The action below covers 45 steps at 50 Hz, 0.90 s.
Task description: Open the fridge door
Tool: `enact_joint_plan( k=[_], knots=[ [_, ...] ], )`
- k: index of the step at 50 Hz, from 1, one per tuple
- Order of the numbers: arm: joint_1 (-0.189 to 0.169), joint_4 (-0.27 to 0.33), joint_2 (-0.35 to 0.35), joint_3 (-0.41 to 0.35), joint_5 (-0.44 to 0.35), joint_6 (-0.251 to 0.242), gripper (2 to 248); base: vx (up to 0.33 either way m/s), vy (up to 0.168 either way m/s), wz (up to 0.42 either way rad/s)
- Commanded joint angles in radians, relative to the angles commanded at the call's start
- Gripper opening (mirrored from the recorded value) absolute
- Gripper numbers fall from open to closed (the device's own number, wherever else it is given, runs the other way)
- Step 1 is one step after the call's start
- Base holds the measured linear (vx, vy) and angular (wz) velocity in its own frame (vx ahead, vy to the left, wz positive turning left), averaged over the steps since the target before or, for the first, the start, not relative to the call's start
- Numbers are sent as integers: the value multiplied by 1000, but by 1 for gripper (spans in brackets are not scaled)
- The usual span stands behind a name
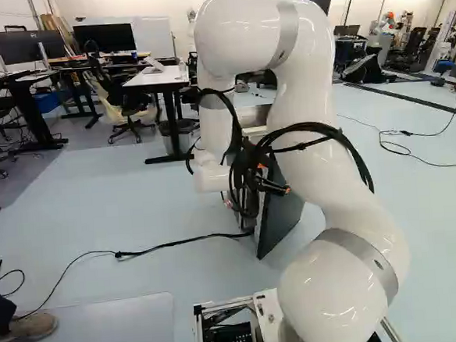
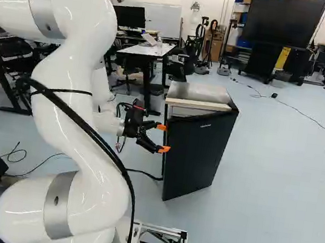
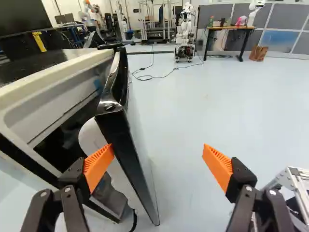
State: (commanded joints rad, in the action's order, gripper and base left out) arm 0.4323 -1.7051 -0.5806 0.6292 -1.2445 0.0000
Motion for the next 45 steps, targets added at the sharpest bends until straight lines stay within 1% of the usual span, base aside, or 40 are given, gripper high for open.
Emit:
enact_joint_plan(
  k=[8, 15, 45],
  knots=[
    [4, -30, 12, -37, 0, 0, 247, 0, 0, 0],
    [6, -54, 15, -47, 0, 0, 247, 0, 0, 0],
    [7, -80, 16, -50, -12, 0, 247, 0, 0, 0]
  ],
)
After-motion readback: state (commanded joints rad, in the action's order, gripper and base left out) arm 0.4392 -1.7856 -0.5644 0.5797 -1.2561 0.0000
